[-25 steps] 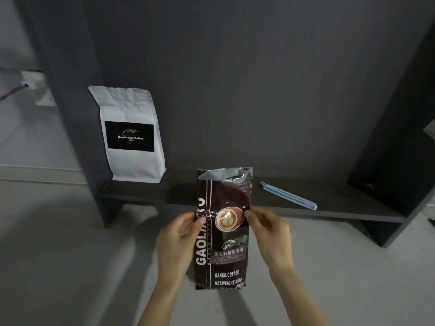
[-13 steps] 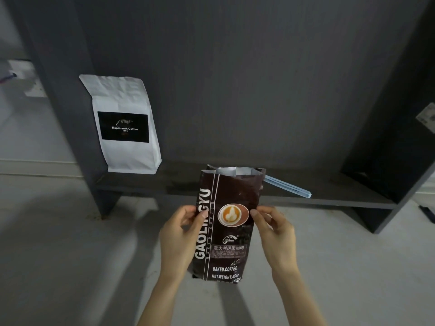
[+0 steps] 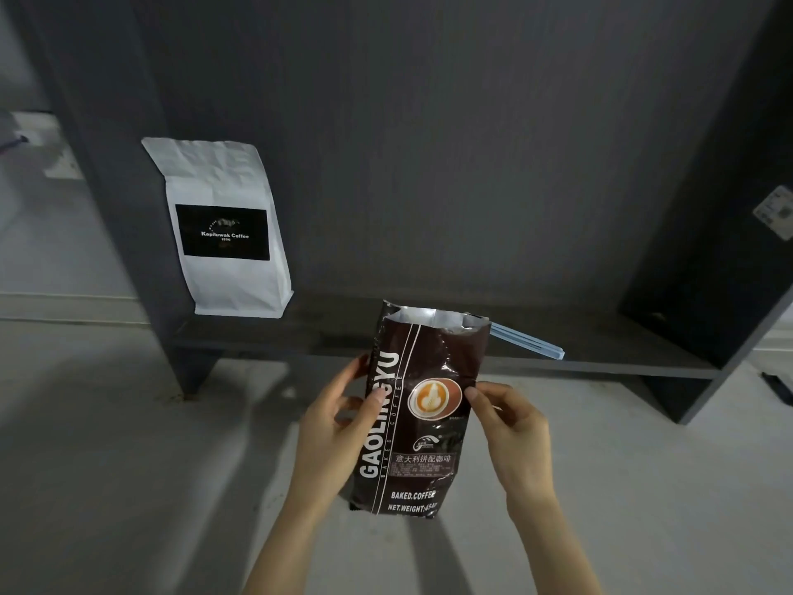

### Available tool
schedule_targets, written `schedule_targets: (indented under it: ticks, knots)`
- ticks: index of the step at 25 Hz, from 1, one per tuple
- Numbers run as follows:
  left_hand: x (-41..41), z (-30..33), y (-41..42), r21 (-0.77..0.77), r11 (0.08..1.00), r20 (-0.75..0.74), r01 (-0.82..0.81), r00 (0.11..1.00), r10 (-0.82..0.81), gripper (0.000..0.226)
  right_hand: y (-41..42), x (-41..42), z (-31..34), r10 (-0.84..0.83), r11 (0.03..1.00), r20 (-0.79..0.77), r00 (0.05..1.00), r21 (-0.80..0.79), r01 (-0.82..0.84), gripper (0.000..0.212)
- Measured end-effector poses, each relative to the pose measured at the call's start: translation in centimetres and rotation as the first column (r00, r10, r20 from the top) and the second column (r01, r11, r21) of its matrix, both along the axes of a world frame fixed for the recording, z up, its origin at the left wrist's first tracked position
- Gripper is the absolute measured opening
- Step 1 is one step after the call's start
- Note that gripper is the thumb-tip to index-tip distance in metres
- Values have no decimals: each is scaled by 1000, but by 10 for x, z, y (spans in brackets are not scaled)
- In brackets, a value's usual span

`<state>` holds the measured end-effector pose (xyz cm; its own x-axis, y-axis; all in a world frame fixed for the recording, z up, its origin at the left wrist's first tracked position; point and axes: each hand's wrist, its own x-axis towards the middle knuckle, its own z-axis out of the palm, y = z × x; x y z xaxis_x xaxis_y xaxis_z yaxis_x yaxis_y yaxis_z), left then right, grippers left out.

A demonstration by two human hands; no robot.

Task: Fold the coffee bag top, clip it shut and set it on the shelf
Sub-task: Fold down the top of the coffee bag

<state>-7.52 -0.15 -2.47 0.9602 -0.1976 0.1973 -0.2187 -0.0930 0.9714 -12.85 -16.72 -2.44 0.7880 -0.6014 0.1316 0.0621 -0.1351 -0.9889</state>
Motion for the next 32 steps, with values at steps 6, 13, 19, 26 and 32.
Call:
schedule_targets:
  ticks: [6,13,19,26,32]
  knots:
    - [3,7,6,-59,997,-16,-40,999,39,26,-3,1,-1,30,997,24,999,72,-32,19]
    - [4,5,9,-97,993,2,-60,998,60,27,4,-1,9,147,988,143,979,31,-153,29]
    - [5,2,11,-72,995,13,-68,998,69,27,1,0,3,166,981,165,972,70,-180,37]
    - [-2,8,7,-51,995,40,-88,995,90,34,-3,-3,3,212,976,103,972,32,-216,44]
    - [-2,15,11,-6,999,23,-37,999,37,19,-3,-10,11,248,969,81,965,0,-249,27]
